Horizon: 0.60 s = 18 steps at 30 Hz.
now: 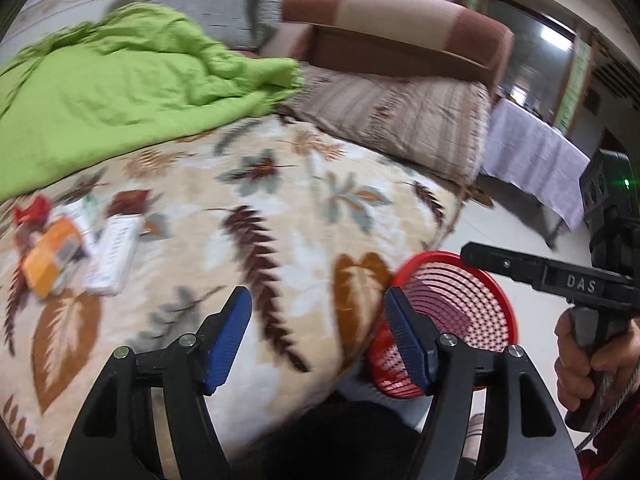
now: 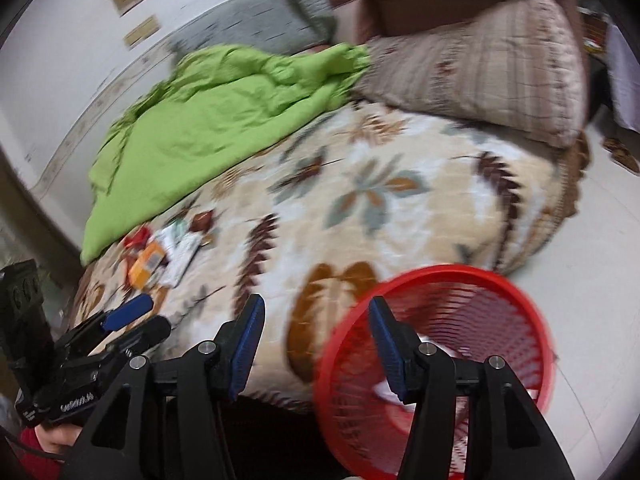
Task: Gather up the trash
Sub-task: 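Move both open tools back over the trash pile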
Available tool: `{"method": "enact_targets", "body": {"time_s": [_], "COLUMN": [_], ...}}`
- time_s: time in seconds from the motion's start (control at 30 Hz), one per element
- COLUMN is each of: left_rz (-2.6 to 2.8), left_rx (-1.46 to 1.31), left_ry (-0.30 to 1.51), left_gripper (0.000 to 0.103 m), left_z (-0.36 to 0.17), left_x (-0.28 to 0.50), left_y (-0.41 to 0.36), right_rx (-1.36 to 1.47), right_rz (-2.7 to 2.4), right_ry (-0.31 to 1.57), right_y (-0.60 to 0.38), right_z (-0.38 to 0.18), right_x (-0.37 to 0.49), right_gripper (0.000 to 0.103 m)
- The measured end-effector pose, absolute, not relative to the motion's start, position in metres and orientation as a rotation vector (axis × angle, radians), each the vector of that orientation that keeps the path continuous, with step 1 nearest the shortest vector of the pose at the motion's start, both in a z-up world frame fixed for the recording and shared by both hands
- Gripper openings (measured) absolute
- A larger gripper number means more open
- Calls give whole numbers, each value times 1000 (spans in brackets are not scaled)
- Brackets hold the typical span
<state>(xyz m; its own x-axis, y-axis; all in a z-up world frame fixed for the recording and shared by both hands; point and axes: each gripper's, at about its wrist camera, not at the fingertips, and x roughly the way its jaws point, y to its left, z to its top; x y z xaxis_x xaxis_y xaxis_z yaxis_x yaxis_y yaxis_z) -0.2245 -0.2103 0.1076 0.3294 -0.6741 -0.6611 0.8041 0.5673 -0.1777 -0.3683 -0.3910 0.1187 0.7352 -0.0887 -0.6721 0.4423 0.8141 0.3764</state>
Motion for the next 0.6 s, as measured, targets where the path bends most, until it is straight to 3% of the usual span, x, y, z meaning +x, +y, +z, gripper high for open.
{"method": "enact_targets", "body": {"time_s": [0.6], "left_rz": [-461], "left_rx": [-7], "left_ry": [723], "left_gripper": [72], "left_z": [98], "left_x": [-68], "left_y": [-46], "right_rx": [427], "right_rz": [-32], "right_ry": [803], "right_y": [-289], "right_z": [112], "right_x": [-235], "right_gripper": [63]}}
